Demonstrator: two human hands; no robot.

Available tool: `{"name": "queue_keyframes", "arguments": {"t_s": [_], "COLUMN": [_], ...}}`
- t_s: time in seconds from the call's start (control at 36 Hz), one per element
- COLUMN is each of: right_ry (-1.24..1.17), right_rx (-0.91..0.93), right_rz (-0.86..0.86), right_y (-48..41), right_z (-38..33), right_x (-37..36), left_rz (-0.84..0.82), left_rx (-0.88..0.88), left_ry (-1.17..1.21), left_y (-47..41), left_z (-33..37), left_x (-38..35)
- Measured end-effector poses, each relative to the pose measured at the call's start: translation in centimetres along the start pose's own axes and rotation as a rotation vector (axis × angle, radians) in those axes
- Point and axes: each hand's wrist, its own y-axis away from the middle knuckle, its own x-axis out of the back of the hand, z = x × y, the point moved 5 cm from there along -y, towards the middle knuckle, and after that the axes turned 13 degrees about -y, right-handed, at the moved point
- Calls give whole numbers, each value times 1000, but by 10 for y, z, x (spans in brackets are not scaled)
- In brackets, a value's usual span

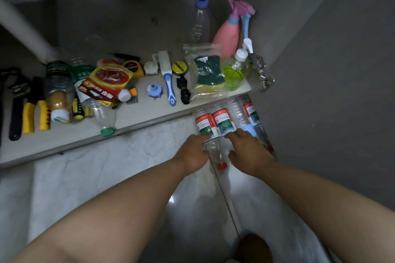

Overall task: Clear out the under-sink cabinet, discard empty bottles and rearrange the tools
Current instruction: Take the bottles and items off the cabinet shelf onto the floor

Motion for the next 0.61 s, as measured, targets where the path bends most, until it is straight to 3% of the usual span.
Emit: {"name": "queue_keyframes", "arguments": {"t_s": [0.31, 0.61], "right_ry": [-56, -70], "right_rx": [158, 294], "right_rz": [-172, -147], "right_y": [1, -48], "right_z": [-92, -207], "right_x": [39, 45], "left_rz": [-117, 377], "left_rx": [8, 187], "left_ry": [-301, -210], "left_y": [68, 93], "left_z": [-26, -133], "left_x": [134, 279]}}
